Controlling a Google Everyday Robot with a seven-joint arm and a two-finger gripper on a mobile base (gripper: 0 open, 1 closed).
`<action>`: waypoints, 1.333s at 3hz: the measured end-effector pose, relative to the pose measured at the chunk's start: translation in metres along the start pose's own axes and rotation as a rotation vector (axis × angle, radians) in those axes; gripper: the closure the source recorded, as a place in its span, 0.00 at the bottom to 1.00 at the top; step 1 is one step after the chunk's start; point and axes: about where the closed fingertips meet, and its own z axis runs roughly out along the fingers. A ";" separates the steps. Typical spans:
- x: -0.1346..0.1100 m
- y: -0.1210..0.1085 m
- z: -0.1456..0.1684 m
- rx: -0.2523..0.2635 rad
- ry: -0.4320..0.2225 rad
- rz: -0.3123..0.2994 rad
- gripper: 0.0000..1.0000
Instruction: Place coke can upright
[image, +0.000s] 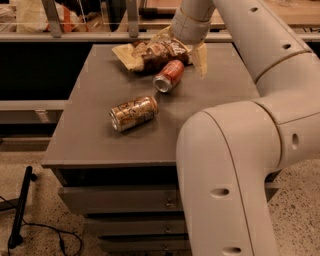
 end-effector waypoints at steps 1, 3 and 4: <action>-0.004 0.010 0.001 0.008 -0.036 -0.008 0.00; 0.007 -0.004 0.037 0.025 -0.078 -0.086 0.00; 0.010 -0.012 0.049 0.033 -0.087 -0.124 0.18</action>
Offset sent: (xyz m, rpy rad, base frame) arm 0.0520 -0.0053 -0.0183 0.0431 0.0869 0.1543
